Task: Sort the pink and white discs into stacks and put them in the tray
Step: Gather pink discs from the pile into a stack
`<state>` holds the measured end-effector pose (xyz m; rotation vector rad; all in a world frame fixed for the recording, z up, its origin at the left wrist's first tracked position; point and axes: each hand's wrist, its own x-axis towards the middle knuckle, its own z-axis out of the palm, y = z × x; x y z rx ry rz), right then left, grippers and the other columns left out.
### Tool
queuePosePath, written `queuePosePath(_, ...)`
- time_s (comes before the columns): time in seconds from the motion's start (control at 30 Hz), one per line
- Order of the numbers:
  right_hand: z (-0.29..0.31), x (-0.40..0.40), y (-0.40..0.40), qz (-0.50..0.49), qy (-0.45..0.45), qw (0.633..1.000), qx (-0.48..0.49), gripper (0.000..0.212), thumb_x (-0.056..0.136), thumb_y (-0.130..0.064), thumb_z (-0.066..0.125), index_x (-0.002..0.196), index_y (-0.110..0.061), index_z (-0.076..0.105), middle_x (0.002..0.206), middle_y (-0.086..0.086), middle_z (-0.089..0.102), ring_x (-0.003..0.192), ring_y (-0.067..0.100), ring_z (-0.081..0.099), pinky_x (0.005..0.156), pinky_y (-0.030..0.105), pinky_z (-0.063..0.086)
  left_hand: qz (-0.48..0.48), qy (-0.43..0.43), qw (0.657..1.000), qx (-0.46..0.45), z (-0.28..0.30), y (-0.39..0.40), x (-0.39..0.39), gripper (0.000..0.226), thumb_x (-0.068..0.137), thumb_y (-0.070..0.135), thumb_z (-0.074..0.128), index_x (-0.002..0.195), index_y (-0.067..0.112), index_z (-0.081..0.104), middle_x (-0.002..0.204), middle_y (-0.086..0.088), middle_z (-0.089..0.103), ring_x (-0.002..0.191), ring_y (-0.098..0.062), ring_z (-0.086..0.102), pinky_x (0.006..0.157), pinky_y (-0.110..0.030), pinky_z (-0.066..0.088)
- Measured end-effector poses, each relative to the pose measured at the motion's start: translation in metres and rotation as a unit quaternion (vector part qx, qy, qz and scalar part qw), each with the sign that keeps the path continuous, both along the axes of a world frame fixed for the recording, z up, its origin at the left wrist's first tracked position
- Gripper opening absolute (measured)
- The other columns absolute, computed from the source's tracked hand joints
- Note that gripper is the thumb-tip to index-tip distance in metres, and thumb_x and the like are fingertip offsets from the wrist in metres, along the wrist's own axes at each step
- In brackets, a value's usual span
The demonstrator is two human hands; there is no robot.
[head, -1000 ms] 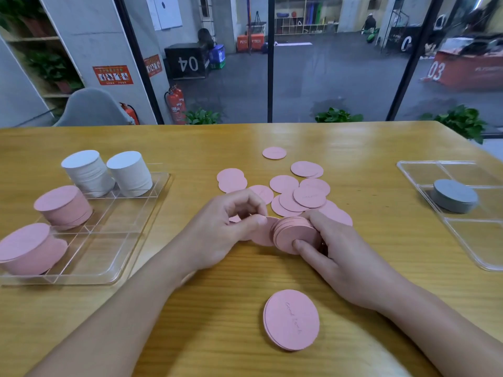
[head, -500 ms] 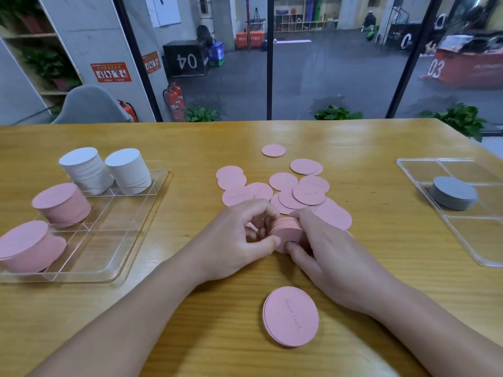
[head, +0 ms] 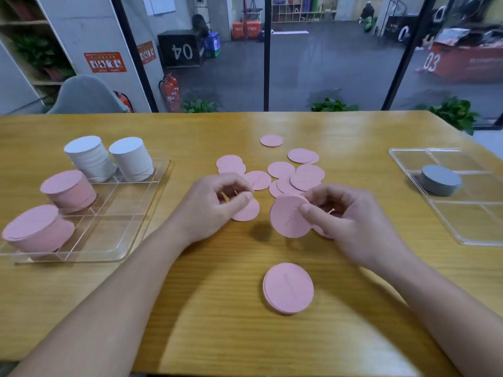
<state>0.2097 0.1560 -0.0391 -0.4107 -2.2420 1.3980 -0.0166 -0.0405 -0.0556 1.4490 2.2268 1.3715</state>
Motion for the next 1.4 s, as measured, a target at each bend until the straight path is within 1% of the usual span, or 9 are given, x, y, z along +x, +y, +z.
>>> queuePosePath(0.1,0.004,0.021,-0.012,0.017,-0.041,0.993,-0.107,0.005,0.096,-0.018,0.081,0.097,-0.013,0.081,0.075,0.007,0.068,0.067,0.017,0.059,0.063,0.030,0.048,0.060,0.047,0.996,-0.047,-0.007,-0.007,-0.017,0.011,0.095,0.019,0.082,0.094,0.030,0.078,0.086,0.009,0.072,0.077,-0.021,0.063,0.071,-0.029,0.053)
queuePosePath(0.3,-0.008,0.049,-0.037,0.044,-0.095,0.981,-0.166,0.011,0.094,-0.014,0.083,0.101,-0.006,0.082,0.078,0.013,0.070,0.070,0.020,0.061,0.060,0.030,0.054,0.091,0.066,0.988,-0.101,-0.014,-0.008,-0.018,0.017,0.088,0.043,0.086,0.088,0.033,0.072,0.088,0.009,0.069,0.072,-0.012,0.062,0.079,-0.045,0.060)
queuePosePath(0.67,-0.015,0.048,-0.044,0.028,-0.105,0.990,-0.093,0.005,0.092,-0.015,0.084,0.096,-0.013,0.082,0.071,0.005,0.072,0.061,0.017,0.065,0.060,0.032,0.056,0.117,0.156,0.970,-0.145,-0.024,-0.016,0.007,0.030,0.098,0.059,0.073,0.118,0.037,0.073,0.109,0.016,0.056,0.100,-0.013,0.058,0.093,-0.042,0.055)
queuePosePath(0.83,-0.010,0.037,-0.027,-0.018,-0.089,0.996,-0.001,0.003,0.095,-0.024,0.082,0.094,-0.021,0.080,0.068,-0.004,0.069,0.057,0.011,0.060,0.058,0.021,0.048,0.080,0.202,0.964,-0.151,-0.024,-0.009,0.019,0.031,0.103,0.058,0.066,0.122,0.035,0.076,0.116,0.020,0.056,0.106,-0.010,0.044,0.096,-0.040,0.051)
queuePosePath(0.97,-0.011,0.011,0.005,-0.074,-0.097,0.972,0.201,0.016,0.094,-0.032,0.081,0.110,-0.030,0.077,0.088,-0.014,0.067,0.073,0.004,0.060,0.067,0.013,0.043,0.053,0.186,0.968,-0.161,-0.019,0.006,0.029,0.050,0.097,0.063,0.071,0.139,0.036,0.070,0.126,0.019,0.058,0.109,-0.006,0.039,0.104,-0.035,0.046)
queuePosePath(1.07,-0.008,-0.011,0.028,-0.057,-0.190,0.942,0.272,0.044,0.092,-0.046,0.080,0.131,-0.027,0.070,0.112,-0.010,0.058,0.087,0.006,0.057,0.075,0.023,0.040,0.054,0.117,0.970,-0.205,-0.004,0.018,0.022,0.068,0.089,0.061,0.083,0.147,0.030,0.065,0.134,0.012,0.056,0.118,-0.010,0.050,0.108,-0.033,0.046)
queuePosePath(1.23,0.003,-0.032,0.044,-0.023,-0.249,0.926,0.282,0.053,0.086,-0.059,0.082,0.129,-0.028,0.071,0.116,-0.008,0.053,0.096,0.007,0.052,0.073,0.022,0.037,0.058,0.073,0.966,-0.241,0.013,0.038,0.016,0.045,0.079,0.055,0.094,0.111,0.029,0.076,0.110,0.010,0.062,0.098,-0.015,0.064,0.092,-0.047,0.058)
queuePosePath(1.3,0.006,-0.038,0.044,-0.024,-0.250,0.926,0.281,0.053,0.081,-0.059,0.086,0.123,-0.030,0.072,0.113,-0.010,0.054,0.092,0.004,0.054,0.070,0.016,0.037,0.060,0.041,0.977,-0.202,0.009,0.041,0.019,0.045,0.078,0.050,0.096,0.112,0.031,0.075,0.113,0.011,0.062,0.100,-0.010,0.062,0.094,-0.041,0.056)
queuePosePath(1.4,-0.001,-0.042,0.042,-0.043,-0.213,0.952,0.214,0.050,0.075,-0.051,0.093,0.113,-0.028,0.069,0.104,-0.014,0.062,0.091,0.008,0.064,0.076,0.031,0.053,0.080,0.007,0.984,-0.160,-0.001,0.039,0.019,0.054,0.076,0.051,0.098,0.117,0.037,0.066,0.118,0.017,0.060,0.102,0.004,0.056,0.086,-0.026,0.050)
